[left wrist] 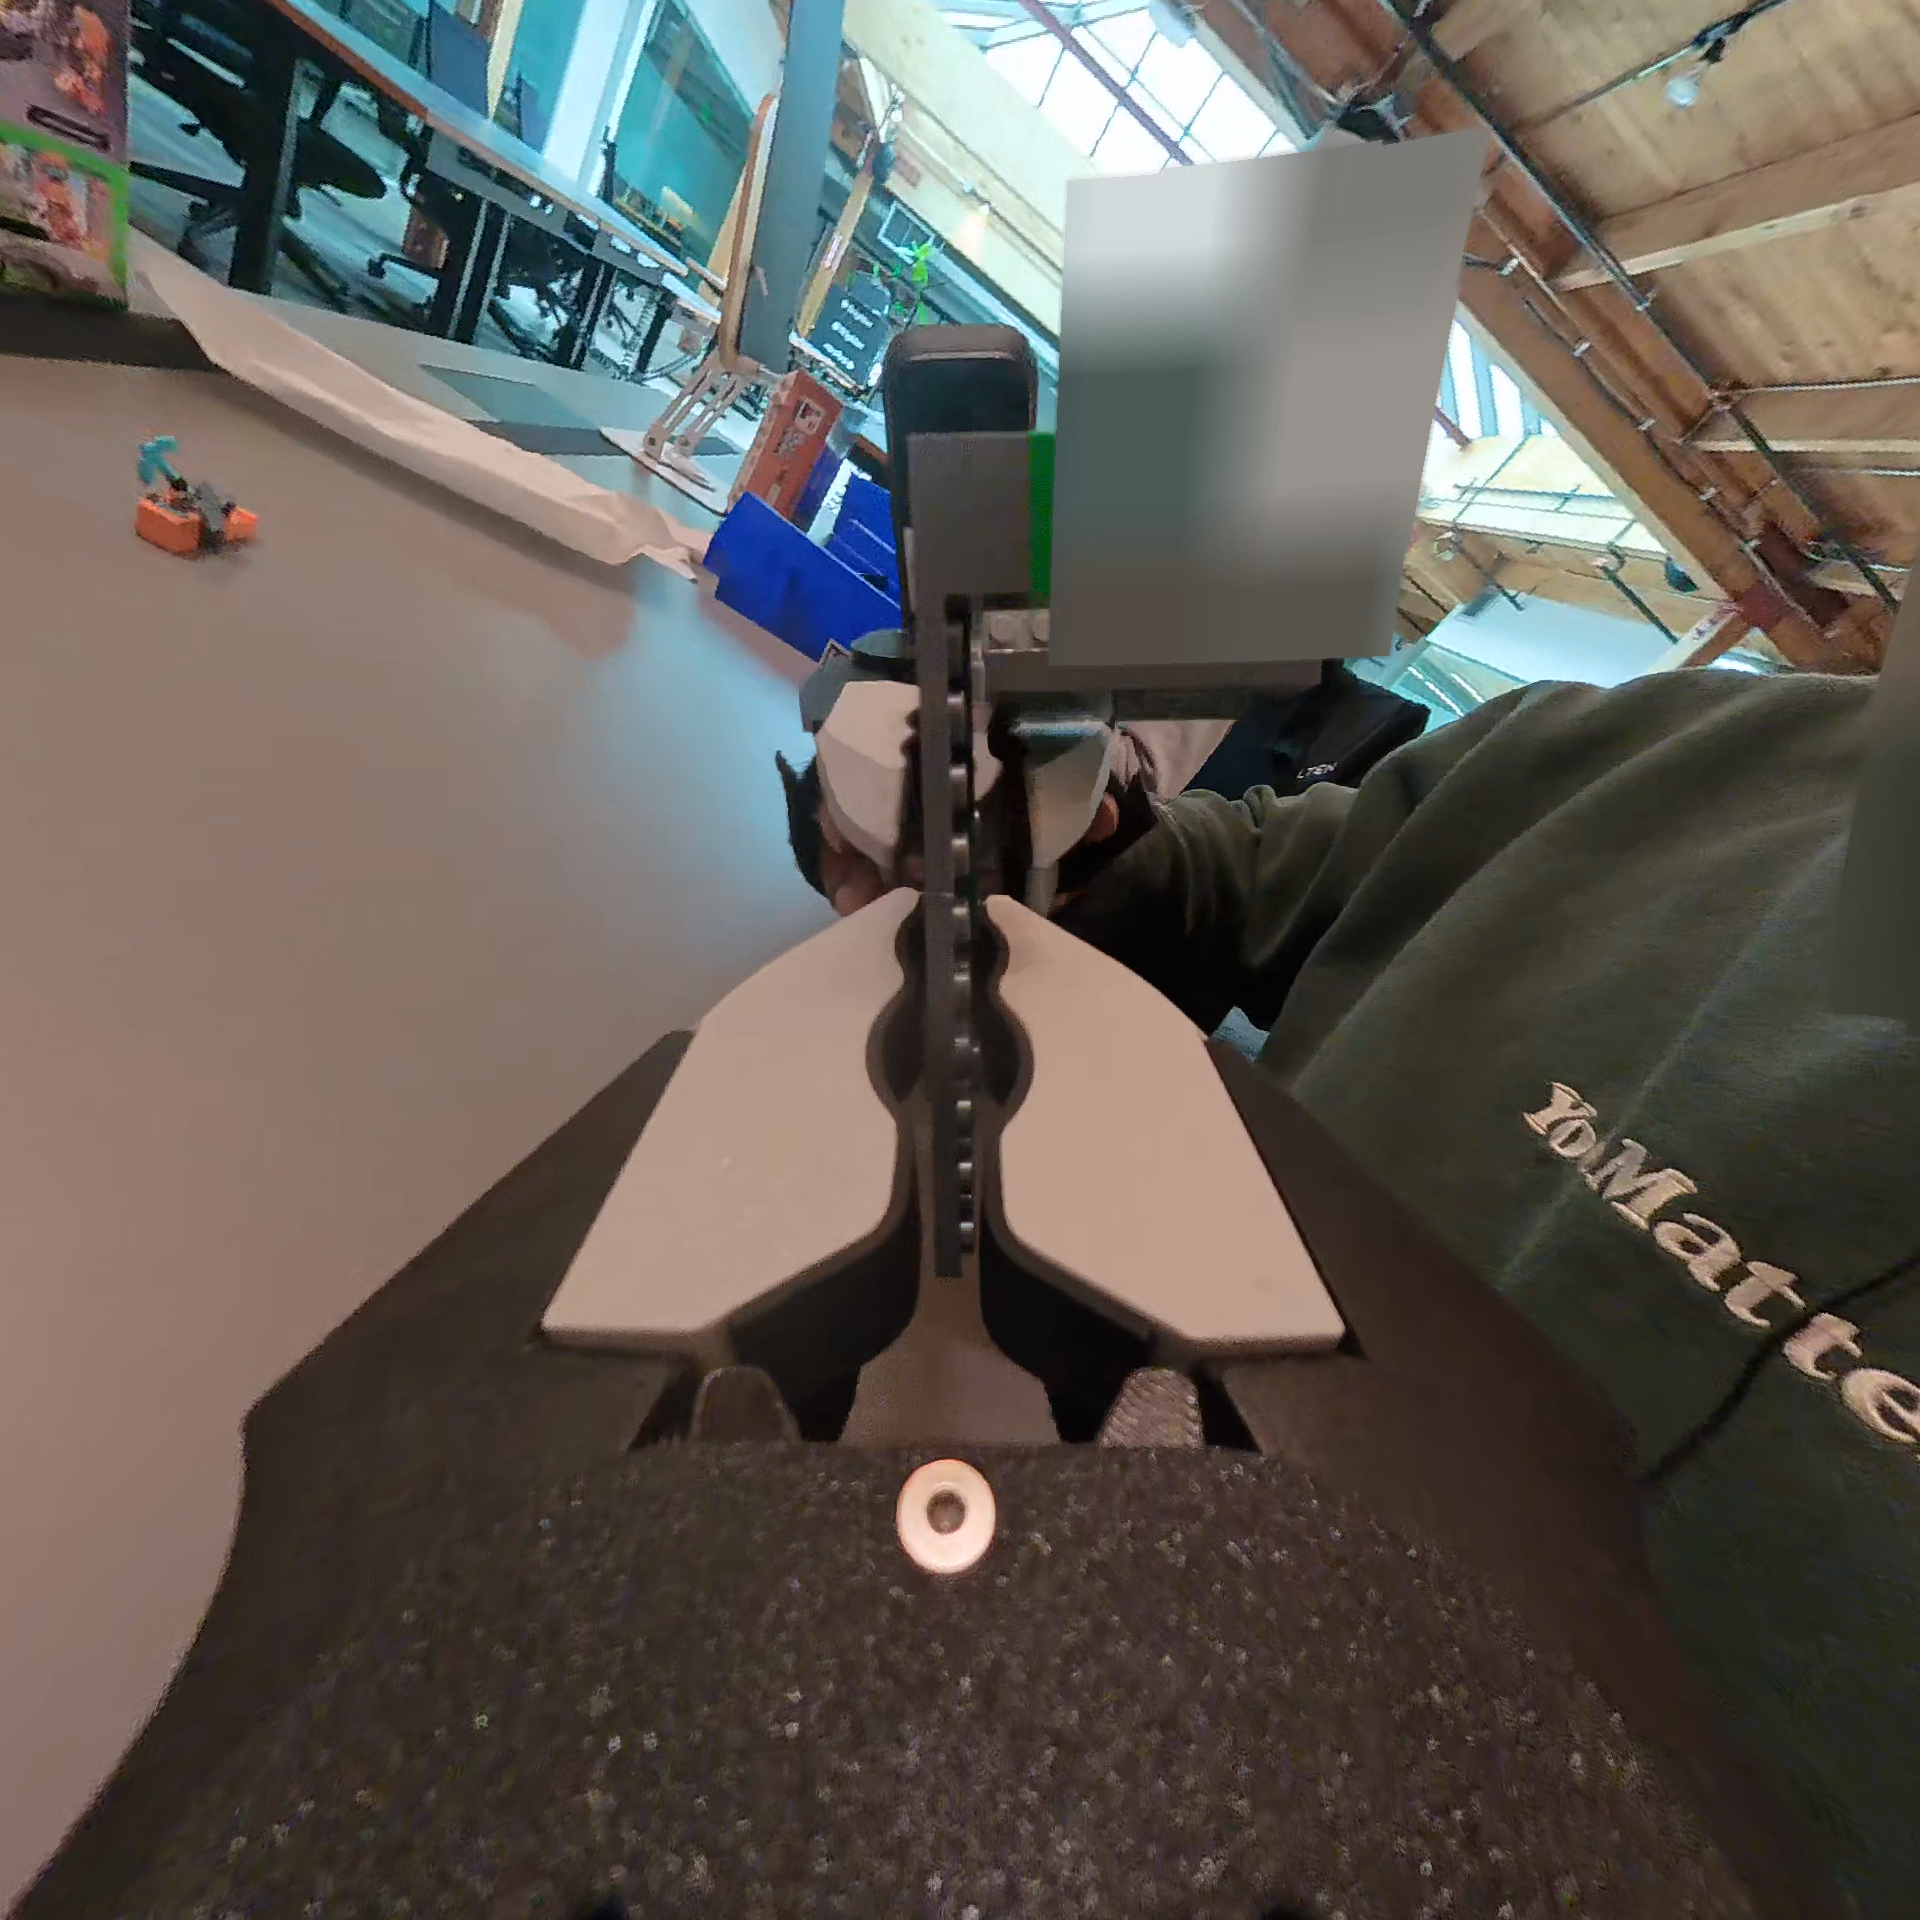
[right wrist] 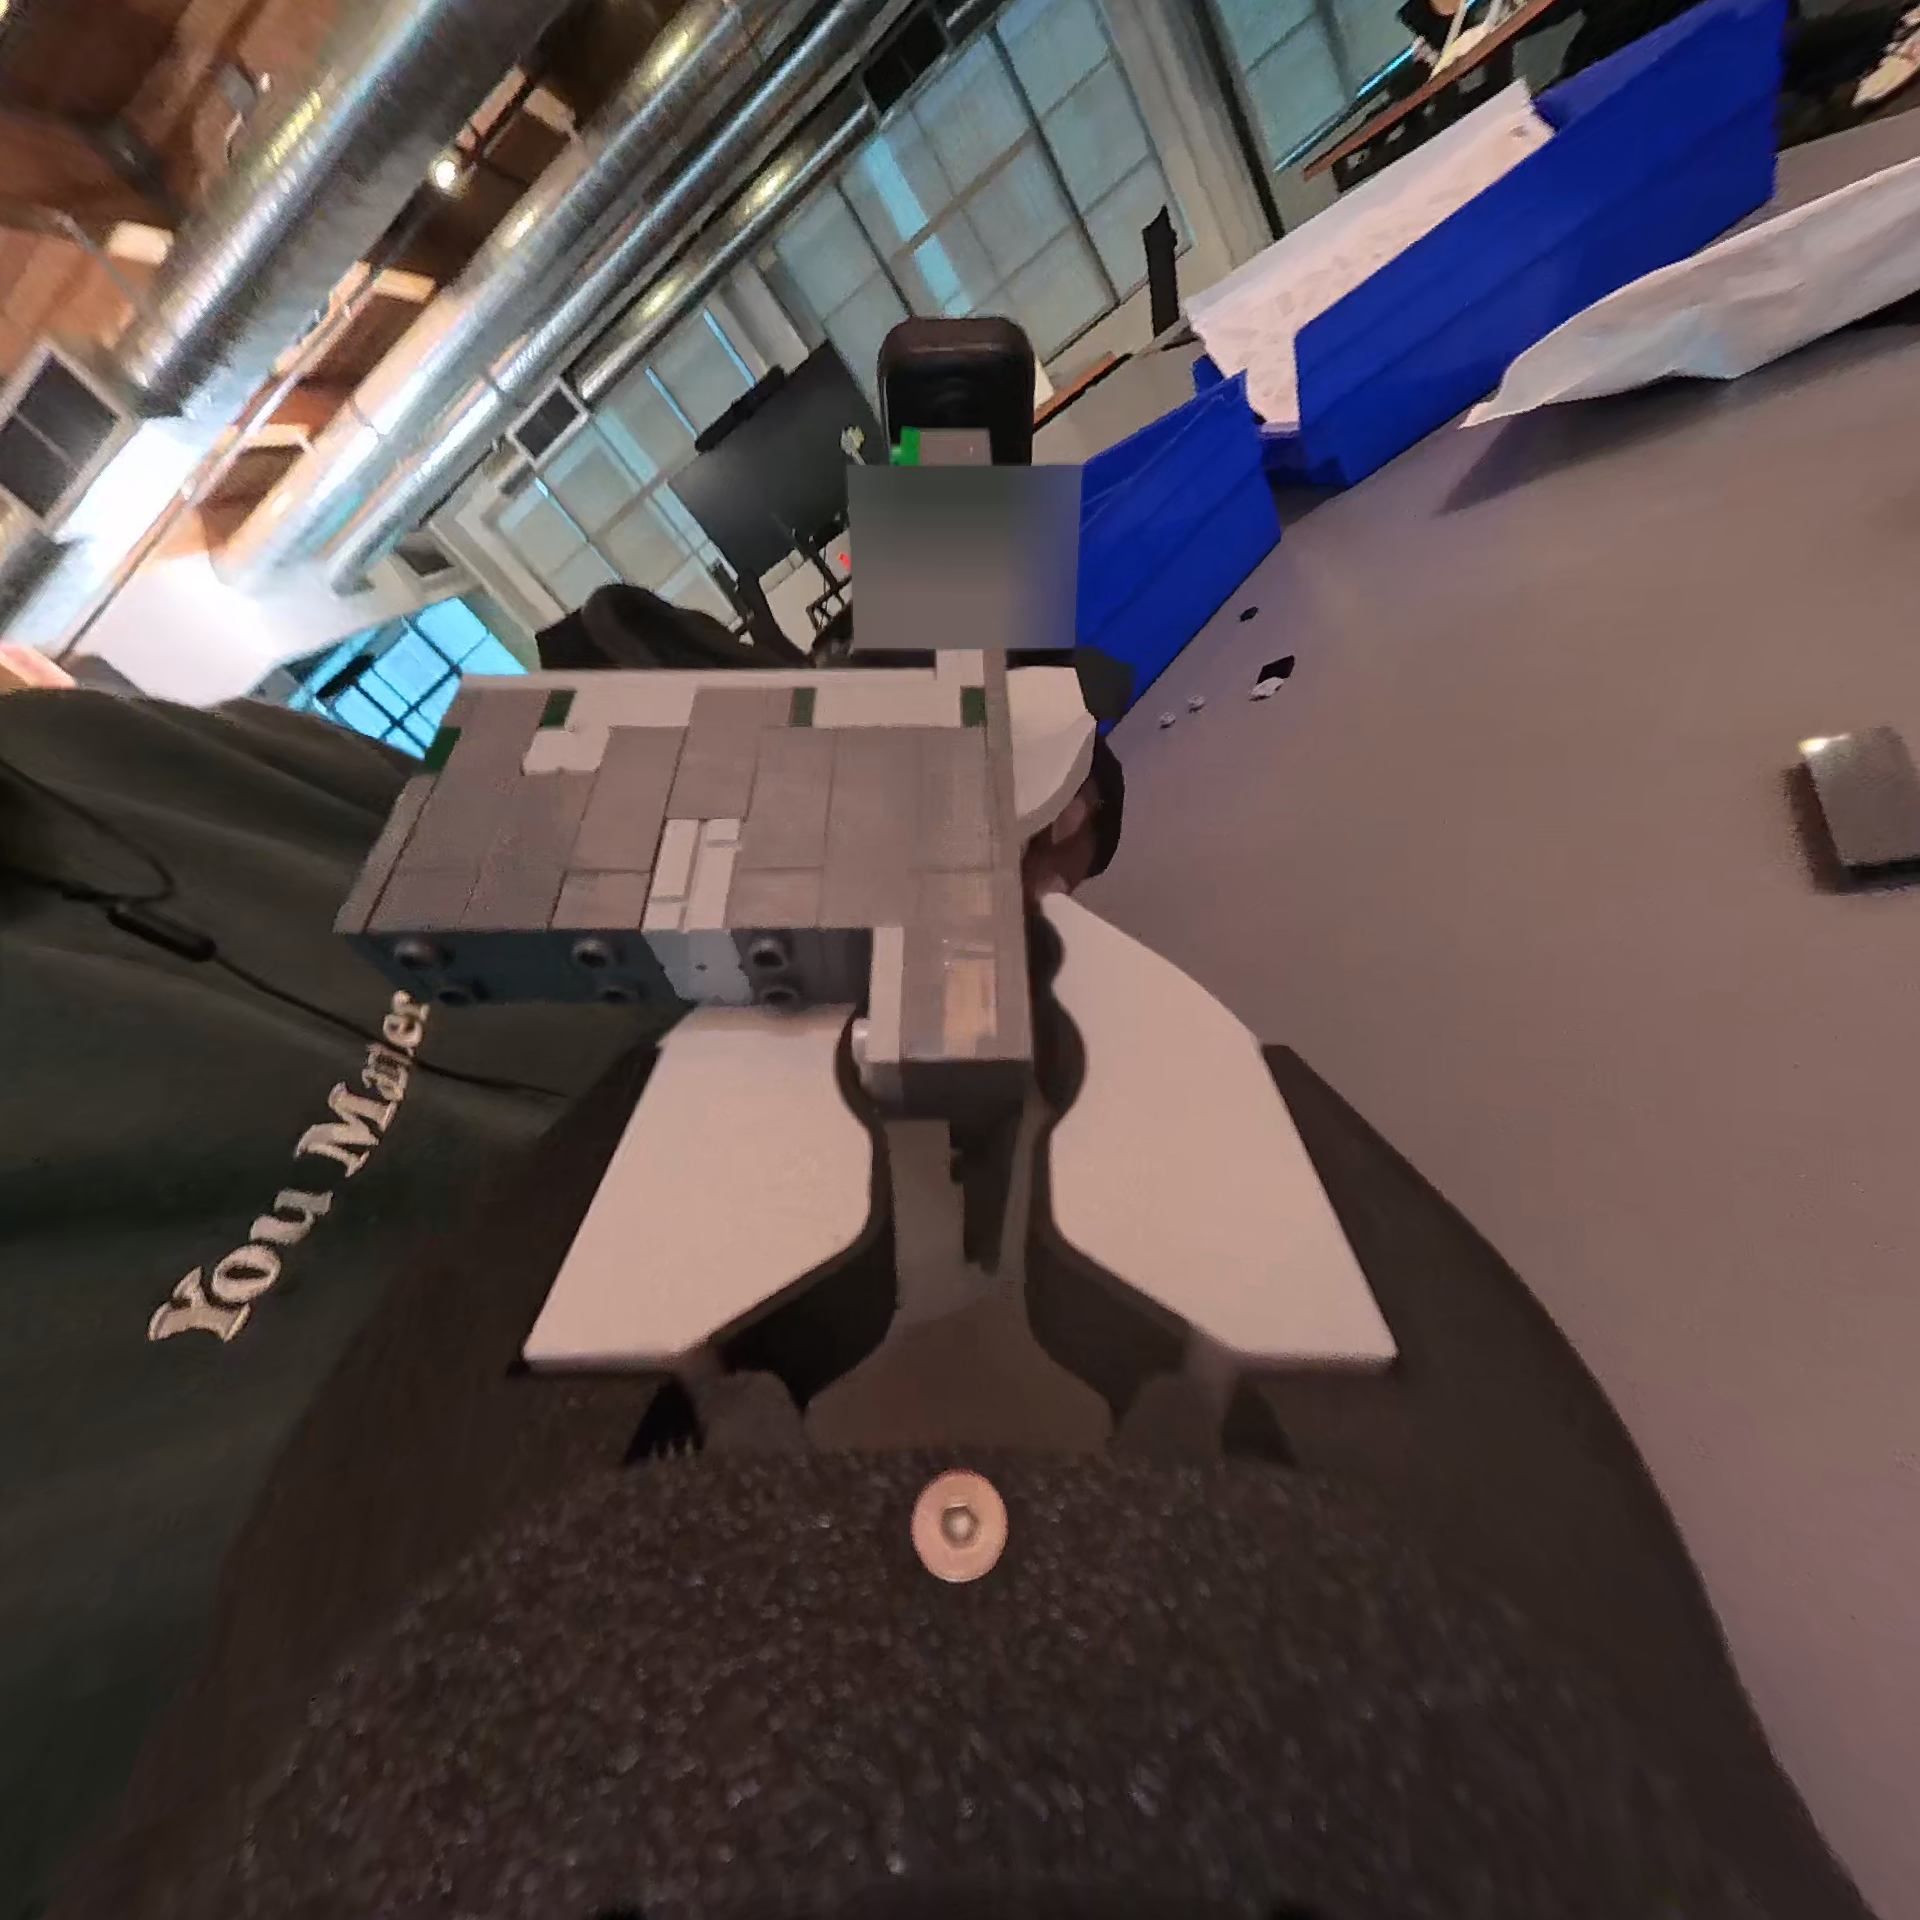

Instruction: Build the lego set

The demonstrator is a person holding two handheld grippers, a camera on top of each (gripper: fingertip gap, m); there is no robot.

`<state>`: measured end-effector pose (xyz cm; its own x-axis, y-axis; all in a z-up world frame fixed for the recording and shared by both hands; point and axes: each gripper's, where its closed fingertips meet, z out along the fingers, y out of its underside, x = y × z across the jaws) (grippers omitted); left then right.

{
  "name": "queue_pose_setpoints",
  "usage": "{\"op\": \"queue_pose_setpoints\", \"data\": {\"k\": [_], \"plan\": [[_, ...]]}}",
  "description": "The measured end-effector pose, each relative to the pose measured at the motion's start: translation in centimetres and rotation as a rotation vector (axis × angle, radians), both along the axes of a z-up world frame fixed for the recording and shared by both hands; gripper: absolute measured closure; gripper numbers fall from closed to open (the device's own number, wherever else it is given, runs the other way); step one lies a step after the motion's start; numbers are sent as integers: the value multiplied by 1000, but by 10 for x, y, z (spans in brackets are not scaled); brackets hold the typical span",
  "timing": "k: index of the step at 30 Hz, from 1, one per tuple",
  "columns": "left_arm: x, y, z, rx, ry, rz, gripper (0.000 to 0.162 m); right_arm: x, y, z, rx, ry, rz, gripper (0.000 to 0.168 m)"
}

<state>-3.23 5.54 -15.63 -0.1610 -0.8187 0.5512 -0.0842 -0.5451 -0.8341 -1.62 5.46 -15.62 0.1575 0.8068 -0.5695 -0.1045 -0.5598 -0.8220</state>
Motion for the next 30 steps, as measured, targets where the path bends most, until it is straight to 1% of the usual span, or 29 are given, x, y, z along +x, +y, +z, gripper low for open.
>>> {"op": "queue_pose_setpoints", "data": {"k": [1,3,6,7,10,12,14,16,19,22,27,30], "plan": [[-2,-1,2,1,-12,-12,156,1,-3,-1,17,-14,19,136],[-5,-3,7,5,-36,-25,156,4,-12,-5,65,-68,77,127],[-8,-5,7,33,-17,-38,156,26,-27,-5,76,-114,211,122],[-8,-6,6,48,-9,-41,156,38,-26,1,64,-115,233,122],[-5,-10,3,98,21,-65,156,64,-7,29,83,-177,202,123],[-1,-14,0,143,50,-80,156,58,-2,44,109,-279,216,122],[3,-17,-2,181,74,-81,156,40,-3,53,87,-354,259,122],[5,-18,-4,220,99,-74,156,22,-4,47,43,-455,301,123],[4,-17,-6,261,132,-46,156,11,-2,21,-6,-656,320,130],[3,-13,-6,284,161,-20,156,5,-4,7,-69,-728,340,142],[3,-9,-11,291,208,4,156,4,-6,-8,-109,-841,360,157],[3,-10,-14,303,226,-2,156,6,-9,-15,-100,-902,380,158]]}}
